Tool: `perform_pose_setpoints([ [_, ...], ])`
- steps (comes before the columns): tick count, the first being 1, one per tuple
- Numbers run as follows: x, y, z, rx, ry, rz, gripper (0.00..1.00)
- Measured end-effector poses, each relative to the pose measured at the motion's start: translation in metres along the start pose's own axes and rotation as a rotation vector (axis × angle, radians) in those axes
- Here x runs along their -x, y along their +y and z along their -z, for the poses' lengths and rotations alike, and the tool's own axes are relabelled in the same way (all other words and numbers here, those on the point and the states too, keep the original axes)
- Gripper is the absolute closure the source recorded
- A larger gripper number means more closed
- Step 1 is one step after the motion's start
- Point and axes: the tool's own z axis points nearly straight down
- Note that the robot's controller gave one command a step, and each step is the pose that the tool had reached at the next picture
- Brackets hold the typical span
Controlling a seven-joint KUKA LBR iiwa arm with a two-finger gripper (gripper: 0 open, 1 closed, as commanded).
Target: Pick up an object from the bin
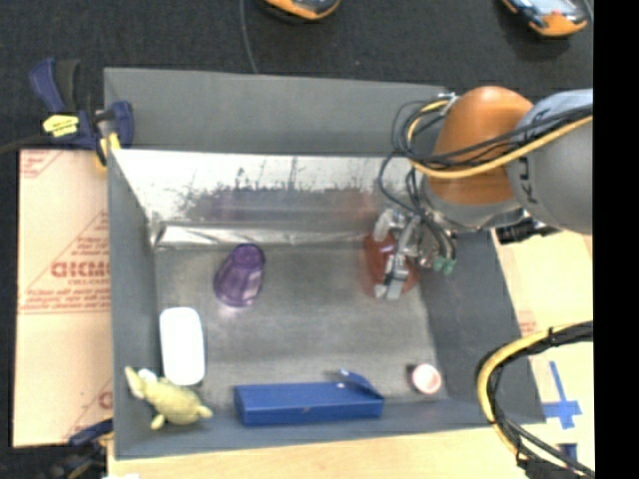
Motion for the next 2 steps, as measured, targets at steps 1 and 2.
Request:
perform_pose_setpoints([
  [1,0.0,0.0,0.0,0.0,0.0,0.0,0.0],
  [2,0.006,-0.022,-0.029,0.001,-0.004,-0.003,1.0],
])
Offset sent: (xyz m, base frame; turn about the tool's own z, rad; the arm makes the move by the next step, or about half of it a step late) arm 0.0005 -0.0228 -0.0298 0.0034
